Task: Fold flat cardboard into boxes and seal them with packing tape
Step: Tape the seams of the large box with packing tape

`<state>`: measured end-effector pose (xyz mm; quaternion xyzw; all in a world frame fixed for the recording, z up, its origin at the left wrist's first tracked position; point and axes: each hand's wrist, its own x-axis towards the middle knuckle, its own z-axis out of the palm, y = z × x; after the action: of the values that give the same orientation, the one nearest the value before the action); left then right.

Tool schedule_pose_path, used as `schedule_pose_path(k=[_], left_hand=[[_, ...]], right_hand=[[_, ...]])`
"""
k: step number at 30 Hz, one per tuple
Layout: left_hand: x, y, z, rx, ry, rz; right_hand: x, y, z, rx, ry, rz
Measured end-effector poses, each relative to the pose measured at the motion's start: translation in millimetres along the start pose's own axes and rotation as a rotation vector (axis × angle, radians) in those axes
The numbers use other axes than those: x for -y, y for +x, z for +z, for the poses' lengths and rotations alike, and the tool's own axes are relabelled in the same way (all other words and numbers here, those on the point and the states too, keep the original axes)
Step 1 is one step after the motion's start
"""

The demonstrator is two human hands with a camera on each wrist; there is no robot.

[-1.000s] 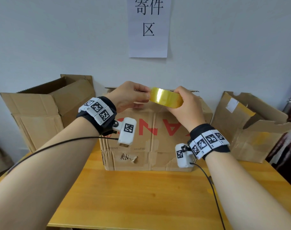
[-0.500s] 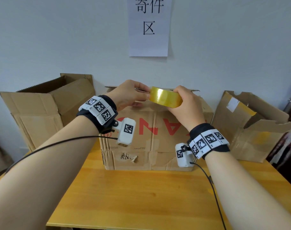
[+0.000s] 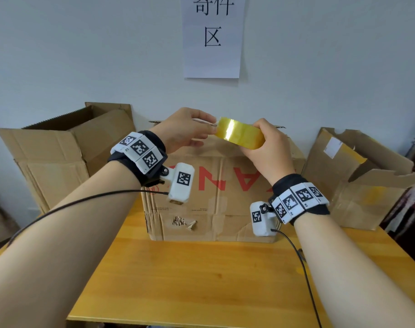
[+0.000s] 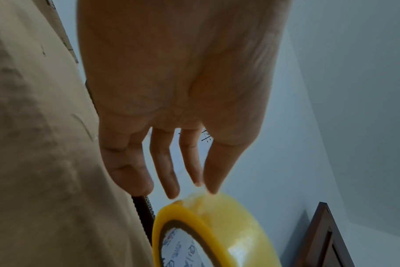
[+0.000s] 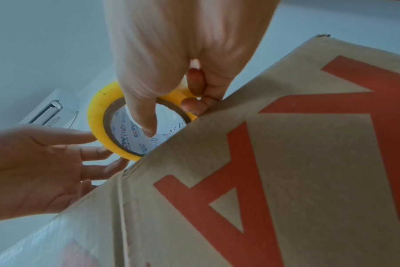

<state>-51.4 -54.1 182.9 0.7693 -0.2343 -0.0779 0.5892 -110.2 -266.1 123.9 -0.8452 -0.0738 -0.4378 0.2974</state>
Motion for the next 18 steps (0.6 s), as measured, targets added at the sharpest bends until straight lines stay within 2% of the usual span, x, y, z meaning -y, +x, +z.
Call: schedule_pose_path(k=[5,10,18], left_hand=[[-2.7,-3.1,-6.2,0.004,-0.05,-0.049],[-0.3,-2.9,-4.2,-0.07,0.018,0.03],[5.9,2.2,3.3,-0.112,0.04,0.048]], right_hand=[[-0.6,-1.3,-0.3,0.005,-0.005,-0.01],[0.3,-1.6,0.8,-0.003,0.002,-0.01],[0.6,-2.7,0.6,-0.003,0.013,0.003]])
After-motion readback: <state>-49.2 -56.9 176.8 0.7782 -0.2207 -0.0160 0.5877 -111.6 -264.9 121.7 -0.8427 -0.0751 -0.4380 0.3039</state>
